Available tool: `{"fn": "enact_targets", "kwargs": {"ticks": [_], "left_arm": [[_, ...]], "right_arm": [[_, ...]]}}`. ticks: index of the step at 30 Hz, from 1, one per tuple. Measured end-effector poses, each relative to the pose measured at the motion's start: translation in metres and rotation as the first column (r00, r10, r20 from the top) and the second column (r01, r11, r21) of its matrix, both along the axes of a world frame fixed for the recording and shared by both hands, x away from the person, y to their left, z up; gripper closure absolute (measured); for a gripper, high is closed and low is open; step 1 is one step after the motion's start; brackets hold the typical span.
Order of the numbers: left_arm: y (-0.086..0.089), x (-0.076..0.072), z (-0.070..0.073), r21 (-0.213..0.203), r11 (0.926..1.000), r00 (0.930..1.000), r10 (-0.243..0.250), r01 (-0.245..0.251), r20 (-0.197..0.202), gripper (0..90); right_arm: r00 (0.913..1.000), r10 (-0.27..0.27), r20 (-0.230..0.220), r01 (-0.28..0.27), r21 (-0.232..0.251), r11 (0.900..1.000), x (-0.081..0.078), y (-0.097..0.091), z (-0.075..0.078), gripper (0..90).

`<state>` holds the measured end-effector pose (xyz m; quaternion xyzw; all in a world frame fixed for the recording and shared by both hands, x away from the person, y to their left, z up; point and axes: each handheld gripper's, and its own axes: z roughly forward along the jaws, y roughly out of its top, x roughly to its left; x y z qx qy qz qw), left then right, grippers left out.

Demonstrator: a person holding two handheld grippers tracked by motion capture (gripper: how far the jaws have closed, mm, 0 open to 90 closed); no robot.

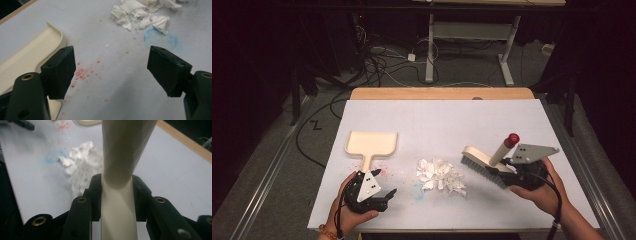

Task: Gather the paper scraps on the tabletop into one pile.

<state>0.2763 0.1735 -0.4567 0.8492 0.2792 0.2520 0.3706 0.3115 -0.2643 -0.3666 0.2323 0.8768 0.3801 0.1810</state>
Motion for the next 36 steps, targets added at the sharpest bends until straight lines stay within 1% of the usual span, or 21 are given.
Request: {"fn": "enact_targets", "kwargs": {"ticks": [1, 2, 4, 6, 8, 9, 11, 14, 15, 18, 19, 20, 23, 27, 28, 30, 31, 33, 34, 35, 36], "left_arm": [[0.0, 0.0, 0.0, 0.0, 1.0, 1.0, 0.0, 0.0, 0.0, 22.1], [0.0, 0.0, 0.001, 0.001, 1.0, 1.0, 0.005, -0.005, 0.004, 22.1], [0.001, -0.002, 0.002, -0.004, 0.9999, 0.9999, 0.014, -0.014, 0.007, 22.1], [0.003, -0.003, 0.003, -0.014, 0.9996, 0.9996, 0.025, -0.025, 0.016, 22.1], [0.003, -0.004, 0.004, -0.013, 0.9996, 0.9994, 0.027, -0.027, 0.019, 22.1], [0.003, -0.005, 0.005, -0.009, 0.9995, 0.9992, 0.029, -0.029, 0.028, 22.1], [0.004, -0.006, 0.006, -0.013, 0.9995, 0.9988, 0.03, -0.03, 0.038, 22.2], [0.004, -0.005, 0.006, -0.02, 0.9992, 0.9987, 0.035, -0.034, 0.036, 22.2], [0.004, -0.005, 0.005, -0.017, 0.9993, 0.999, 0.033, -0.033, 0.03, 22.1], [0.003, -0.004, 0.005, -0.015, 0.9995, 0.9992, 0.03, -0.03, 0.027, 22.2], [0.002, -0.004, 0.005, -0.014, 0.9995, 0.9993, 0.028, -0.028, 0.026, 22.2], [0.002, -0.004, 0.004, -0.014, 0.9996, 0.9993, 0.026, -0.026, 0.025, 22.2], [0.001, -0.003, 0.004, -0.012, 0.9997, 0.9995, 0.023, -0.023, 0.02, 22.2], [0.0, -0.001, 0.002, -0.012, 0.9998, 0.9998, 0.018, -0.018, 0.009, 22.2], [0.0, -0.001, 0.002, -0.011, 0.9998, 0.9998, 0.017, -0.016, 0.007, 22.2], [-0.001, -0.001, 0.001, -0.011, 0.9998, 0.9999, 0.015, -0.015, 0.005, 22.2], [-0.001, -0.001, 0.001, -0.011, 0.9998, 0.9999, 0.014, -0.014, 0.003, 22.2], [-0.001, -0.001, 0.001, -0.009, 0.9999, 0.9999, 0.011, -0.011, 0.003, 22.2], [-0.001, -0.001, 0.001, -0.009, 0.9999, 1.0, 0.009, -0.009, 0.002, 22.2], [-0.001, -0.001, 0.0, -0.008, 0.9999, 1.0, 0.008, -0.008, 0.001, 22.2], [-0.001, -0.001, 0.0, -0.007, 0.9999, 1.0, 0.008, -0.008, 0.0, 22.2]], "right_arm": [[0.9999, 0.008, -0.01, -0.008, -0.012, 0.9999, -0.004, -0.005, -0.002, 67.3], [0.9999, 0.008, -0.01, -0.008, -0.012, 0.9999, -0.004, -0.005, -0.002, 67.3], [0.9995, 0.014, -0.027, -0.014, -0.016, 0.9998, -0.01, -0.014, -0.006, 67.2], [0.9967, 0.04, -0.07, -0.042, -0.023, 0.9988, -0.017, -0.021, -0.014, 67.3], [0.995, 0.062, -0.078, -0.068, -0.066, 0.9955, -0.021, -0.021, -0.021, 67.3], [0.995, 0.062, -0.078, -0.068, -0.066, 0.9955, -0.021, -0.021, -0.021, 67.3], [0.9906, 0.084, -0.109, -0.094, -0.093, 0.9913, -0.024, -0.017, -0.029, 67.3], [0.9863, 0.108, -0.125, -0.119, -0.087, 0.989, -0.026, -0.013, -0.033, 67.3], [0.9844, 0.122, -0.126, -0.133, -0.082, 0.9877, -0.027, -0.008, -0.035, 67.3], [0.9841, 0.133, -0.117, -0.143, -0.081, 0.9864, -0.026, -0.002, -0.036, 67.3], [0.9854, 0.13, -0.11, -0.138, -0.072, 0.9878, -0.023, 0.005, -0.038, 67.3], [0.9854, 0.13, -0.11, -0.138, -0.072, 0.9878, -0.023, 0.005, -0.038, 67.3], [0.9849, 0.14, -0.102, -0.147, -0.065, 0.987, -0.015, 0.018, -0.04, 67.3], [0.9836, 0.15, -0.1, -0.156, -0.064, 0.9856, -0.007, 0.035, -0.039, 67.3], [0.984, 0.155, -0.087, -0.161, -0.064, 0.9848, -0.005, 0.039, -0.038, 67.3], [0.9835, 0.162, -0.081, -0.166, -0.054, 0.9846, 0.001, 0.051, -0.038, 67.3], [0.9835, 0.162, -0.081, -0.166, -0.054, 0.9846, 0.001, 0.051, -0.038, 67.3], [0.9816, 0.173, -0.081, -0.176, -0.037, 0.9836, 0.004, 0.06, -0.037, 67.3], [0.9798, 0.184, -0.078, -0.187, -0.036, 0.9816, 0.005, 0.063, -0.036, 67.3], [0.9801, 0.19, -0.058, -0.193, -0.048, 0.9801, 0.005, 0.07, -0.034, 67.2], [0.9801, 0.19, -0.058, -0.193, -0.048, 0.9801, 0.005, 0.07, -0.034, 67.2]]}}
